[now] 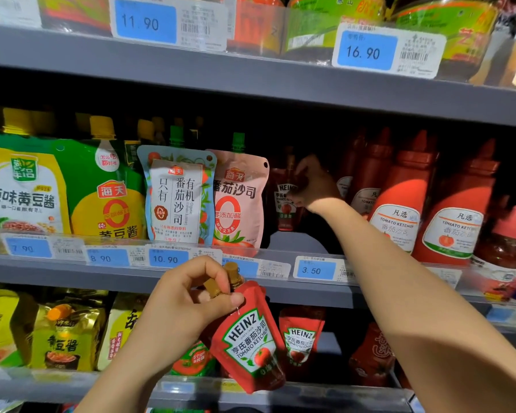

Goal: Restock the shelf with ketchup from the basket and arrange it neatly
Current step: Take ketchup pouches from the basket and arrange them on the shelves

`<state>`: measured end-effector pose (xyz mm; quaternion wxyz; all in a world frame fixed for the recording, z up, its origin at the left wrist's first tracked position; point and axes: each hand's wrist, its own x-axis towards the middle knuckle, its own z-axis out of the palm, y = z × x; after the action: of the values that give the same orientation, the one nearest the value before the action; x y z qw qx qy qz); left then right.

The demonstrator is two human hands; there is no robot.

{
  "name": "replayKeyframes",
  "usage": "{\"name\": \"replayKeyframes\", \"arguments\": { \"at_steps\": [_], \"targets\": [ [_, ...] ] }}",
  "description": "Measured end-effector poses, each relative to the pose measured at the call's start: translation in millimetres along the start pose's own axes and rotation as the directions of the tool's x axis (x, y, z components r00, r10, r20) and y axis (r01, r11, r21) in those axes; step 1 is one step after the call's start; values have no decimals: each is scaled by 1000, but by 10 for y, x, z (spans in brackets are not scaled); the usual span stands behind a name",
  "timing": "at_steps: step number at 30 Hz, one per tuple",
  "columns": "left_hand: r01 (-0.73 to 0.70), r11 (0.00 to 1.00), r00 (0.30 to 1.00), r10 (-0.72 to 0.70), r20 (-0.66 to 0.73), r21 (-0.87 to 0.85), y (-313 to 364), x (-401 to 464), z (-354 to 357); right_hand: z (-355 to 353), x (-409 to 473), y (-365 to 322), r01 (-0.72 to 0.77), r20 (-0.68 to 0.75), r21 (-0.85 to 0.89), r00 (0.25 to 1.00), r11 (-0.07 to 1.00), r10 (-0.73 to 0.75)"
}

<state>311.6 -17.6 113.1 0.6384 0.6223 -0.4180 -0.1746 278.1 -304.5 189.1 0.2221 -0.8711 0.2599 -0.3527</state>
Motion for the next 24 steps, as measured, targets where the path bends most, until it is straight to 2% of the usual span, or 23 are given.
{"name": "replayKeyframes", "arguments": {
  "at_steps": [6, 8, 9, 11, 12, 13, 14, 16, 21, 24],
  "targets": [
    [-20, 999, 1000, 20, 16, -35, 28, 0, 52, -98, -102, -119, -62, 55, -91, 996, 994, 67],
    [-30, 997, 999, 32, 27, -74, 41, -8, 72, -238, -284, -285, -97, -2, -133, 995, 986, 97],
    [-39, 995, 999, 42, 29, -95, 45, -4, 84, -304, -433, -367, -50, -52, -167, 998, 985, 42],
    [-62, 991, 997, 66, 30, -121, 66, 11, 133, -415, -837, -497, 178, -38, -73, 983, 981, -181],
    [-80, 987, 996, 86, 39, -137, 88, 16, 168, -465, -1064, -557, 273, 36, 42, 961, 961, -275],
    [-94, 984, 993, 104, 56, -154, 122, 18, 213, -504, -1279, -605, 305, 139, 138, 936, 942, -324],
    [-111, 981, 989, 126, 80, -161, 159, 17, 265, -526, -1444, -634, 300, 232, 182, 912, 936, -337],
    [-139, 979, 981, 157, 114, -147, 210, 17, 370, -548, -1594, -644, 303, 317, 171, 884, 938, -344],
    [-139, 984, 986, 148, 71, -111, 300, -16, 527, -665, -1597, -665, 282, 348, 187, 877, 941, -332],
    [-148, 985, 989, 149, -2, -85, 369, -49, 481, -713, -1559, -640, 238, 295, 209, 909, 949, -293]
  ]
}}
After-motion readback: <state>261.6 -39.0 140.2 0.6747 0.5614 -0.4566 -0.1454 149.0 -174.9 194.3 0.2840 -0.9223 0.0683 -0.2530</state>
